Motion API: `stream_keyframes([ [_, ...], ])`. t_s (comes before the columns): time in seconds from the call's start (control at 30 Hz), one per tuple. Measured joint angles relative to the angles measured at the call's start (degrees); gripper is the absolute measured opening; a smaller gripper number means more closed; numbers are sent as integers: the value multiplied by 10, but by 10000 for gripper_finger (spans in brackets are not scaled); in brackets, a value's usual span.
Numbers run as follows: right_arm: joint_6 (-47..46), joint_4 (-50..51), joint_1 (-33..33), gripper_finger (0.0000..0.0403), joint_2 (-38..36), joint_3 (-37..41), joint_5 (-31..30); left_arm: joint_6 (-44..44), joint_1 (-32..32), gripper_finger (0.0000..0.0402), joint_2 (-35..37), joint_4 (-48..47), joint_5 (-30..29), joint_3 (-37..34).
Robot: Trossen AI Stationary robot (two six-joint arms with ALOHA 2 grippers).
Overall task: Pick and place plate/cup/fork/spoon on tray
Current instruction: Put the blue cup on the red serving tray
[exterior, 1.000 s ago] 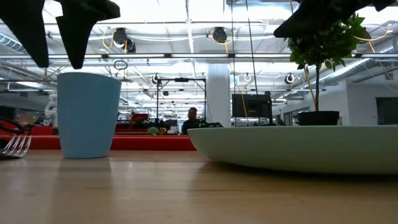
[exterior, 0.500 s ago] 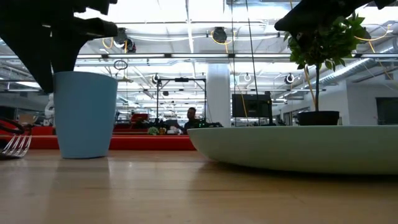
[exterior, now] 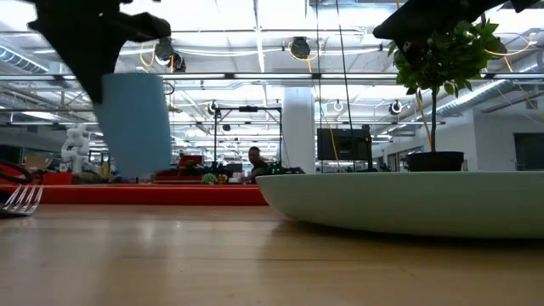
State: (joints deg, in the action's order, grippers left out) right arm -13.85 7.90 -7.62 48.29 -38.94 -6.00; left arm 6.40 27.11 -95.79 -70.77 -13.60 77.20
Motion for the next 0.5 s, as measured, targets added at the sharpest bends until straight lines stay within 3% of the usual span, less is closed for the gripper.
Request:
stream_keyframes([
  [0.27,13,0,0,0,0,0,-2,-14,-54,19,100,-91,-56,0],
  [0.5,12,0,0,0,0,0,-2,-64,-153,12,175,-135,-94,0],
])
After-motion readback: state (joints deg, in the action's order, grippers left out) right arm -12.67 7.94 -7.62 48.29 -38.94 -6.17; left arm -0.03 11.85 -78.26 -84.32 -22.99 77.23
